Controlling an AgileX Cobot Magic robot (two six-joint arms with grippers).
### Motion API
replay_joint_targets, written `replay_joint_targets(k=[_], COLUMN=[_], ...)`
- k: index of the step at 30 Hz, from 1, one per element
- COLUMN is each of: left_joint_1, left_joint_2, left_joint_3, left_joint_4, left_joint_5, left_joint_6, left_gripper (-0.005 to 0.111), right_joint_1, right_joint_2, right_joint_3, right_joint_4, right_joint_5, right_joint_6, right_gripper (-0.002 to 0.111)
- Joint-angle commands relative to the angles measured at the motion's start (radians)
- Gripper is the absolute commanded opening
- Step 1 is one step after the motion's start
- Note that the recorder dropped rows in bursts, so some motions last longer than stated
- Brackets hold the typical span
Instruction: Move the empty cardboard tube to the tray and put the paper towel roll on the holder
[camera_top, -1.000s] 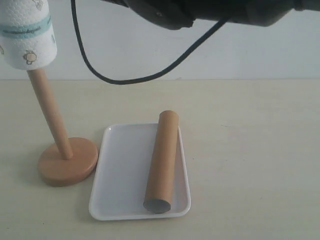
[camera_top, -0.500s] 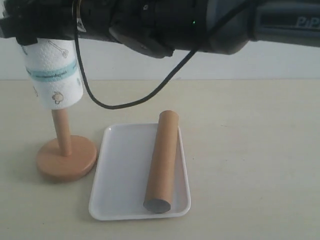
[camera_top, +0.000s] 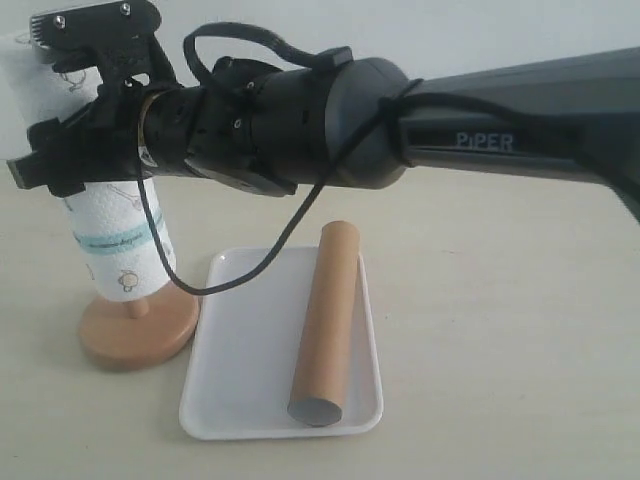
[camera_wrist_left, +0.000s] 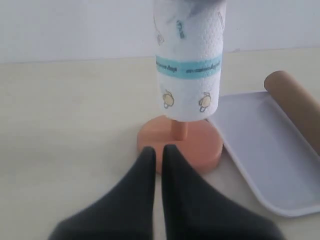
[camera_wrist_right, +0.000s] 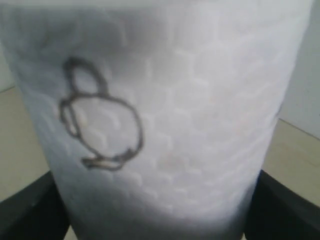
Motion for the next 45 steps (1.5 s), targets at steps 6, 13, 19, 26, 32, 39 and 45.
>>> replay_joint_targets(k=[6, 13, 19, 26, 32, 39, 45], left_joint_1=[0.003, 0.003, 0.003, 0.003, 0.003, 0.003, 0.003], left_joint_2=[-0.003, -0.003, -0.003, -0.003, -0.003, -0.003, -0.003], left_joint_3=[0.003, 0.003, 0.003, 0.003, 0.003, 0.003, 0.003], left_joint_4=[-0.011, -0.011, -0.011, -0.011, -0.011, -0.011, -0.011], left_joint_5=[-0.016, -0.016, -0.016, -0.016, -0.016, -0.016, -0.016], left_joint_6=[0.007, 0.007, 0.007, 0.007, 0.007, 0.007, 0.007], left_gripper=[0.004, 0.004, 0.004, 0.004, 0.004, 0.004, 0.004], right_joint_1=[-0.002, 0.017, 0.035, 0.037, 0.037, 0.058, 0.069], right_joint_2=[0.014, 0.014, 0.011, -0.092, -0.236, -0.410, -0.498], right_joint_3=[-0.014, -0.014, -0.014, -0.014, -0.014, -0.014, -0.014], right_joint_4=[-0.011, -0.010, -0.012, -0.017, -0.018, -0.006, 0.159], right_joint_5=[0.042, 0.045, 0.048, 0.137, 0.176, 0.356, 0.657], right_joint_6=[0.003, 0.003, 0.003, -0.035, -0.035, -0.046, -0.329], right_gripper=[0.060, 0.093, 0.093, 0.093, 0.093, 0.093, 0.093])
